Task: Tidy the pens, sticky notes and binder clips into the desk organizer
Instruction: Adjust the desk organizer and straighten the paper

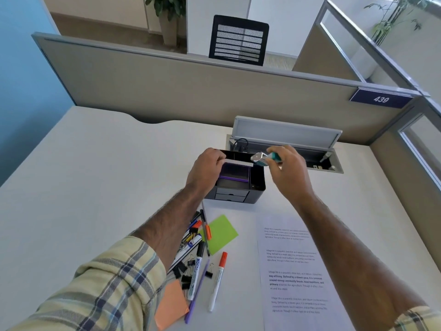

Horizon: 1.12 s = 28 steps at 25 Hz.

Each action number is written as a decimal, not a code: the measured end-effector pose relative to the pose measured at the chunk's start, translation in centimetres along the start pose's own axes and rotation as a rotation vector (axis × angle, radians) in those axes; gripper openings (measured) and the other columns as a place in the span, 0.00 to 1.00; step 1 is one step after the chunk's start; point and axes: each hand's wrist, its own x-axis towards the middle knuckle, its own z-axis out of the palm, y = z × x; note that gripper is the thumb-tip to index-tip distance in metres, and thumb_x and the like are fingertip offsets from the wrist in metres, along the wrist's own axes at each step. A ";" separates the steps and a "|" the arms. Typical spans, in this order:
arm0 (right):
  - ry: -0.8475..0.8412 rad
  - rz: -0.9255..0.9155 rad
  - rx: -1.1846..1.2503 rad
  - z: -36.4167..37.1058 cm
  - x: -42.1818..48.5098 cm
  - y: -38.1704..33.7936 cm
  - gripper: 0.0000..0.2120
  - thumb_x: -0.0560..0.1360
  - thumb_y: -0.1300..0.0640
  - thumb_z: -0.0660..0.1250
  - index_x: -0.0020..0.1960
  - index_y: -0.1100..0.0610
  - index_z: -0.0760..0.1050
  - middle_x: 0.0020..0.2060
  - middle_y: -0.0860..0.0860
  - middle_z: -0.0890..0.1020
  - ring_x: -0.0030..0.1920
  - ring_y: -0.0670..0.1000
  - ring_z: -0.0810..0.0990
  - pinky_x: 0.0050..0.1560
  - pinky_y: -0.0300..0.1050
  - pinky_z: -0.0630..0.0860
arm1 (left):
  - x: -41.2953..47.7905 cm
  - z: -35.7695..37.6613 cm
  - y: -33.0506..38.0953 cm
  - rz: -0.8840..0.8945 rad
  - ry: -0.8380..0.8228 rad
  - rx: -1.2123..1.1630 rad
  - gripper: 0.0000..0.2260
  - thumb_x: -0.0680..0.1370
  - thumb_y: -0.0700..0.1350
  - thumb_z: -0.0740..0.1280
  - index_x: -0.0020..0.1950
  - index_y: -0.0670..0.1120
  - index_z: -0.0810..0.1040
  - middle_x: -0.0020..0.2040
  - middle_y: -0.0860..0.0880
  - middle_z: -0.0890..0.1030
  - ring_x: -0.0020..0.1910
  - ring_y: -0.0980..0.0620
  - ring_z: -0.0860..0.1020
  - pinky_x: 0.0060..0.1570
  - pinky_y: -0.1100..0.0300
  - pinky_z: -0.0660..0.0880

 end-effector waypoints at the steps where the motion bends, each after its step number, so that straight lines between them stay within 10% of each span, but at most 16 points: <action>1: 0.027 0.017 0.004 -0.4 -0.4 0.3 0.11 0.78 0.61 0.70 0.60 0.60 0.80 0.53 0.53 0.82 0.48 0.51 0.79 0.51 0.44 0.77 | -0.6 0.2 -0.2 0.010 0.001 0.008 0.06 0.82 0.42 0.64 0.55 0.45 0.81 0.51 0.49 0.79 0.48 0.53 0.78 0.50 0.56 0.78; 17: 0.056 0.150 -0.068 -2.7 -4.4 1.9 0.16 0.79 0.61 0.70 0.66 0.59 0.78 0.57 0.55 0.81 0.50 0.49 0.78 0.42 0.25 0.67 | -1.5 2.6 0.7 0.216 -0.035 0.613 0.09 0.80 0.52 0.64 0.51 0.48 0.80 0.47 0.50 0.76 0.48 0.48 0.73 0.53 0.53 0.68; 28: -0.084 0.271 -0.102 -6.0 -10.7 3.8 0.11 0.80 0.62 0.67 0.62 0.57 0.80 0.56 0.50 0.81 0.49 0.47 0.77 0.44 0.27 0.67 | -6.2 5.5 4.2 0.331 0.043 0.364 0.10 0.77 0.48 0.70 0.55 0.44 0.80 0.54 0.45 0.78 0.55 0.43 0.75 0.59 0.48 0.70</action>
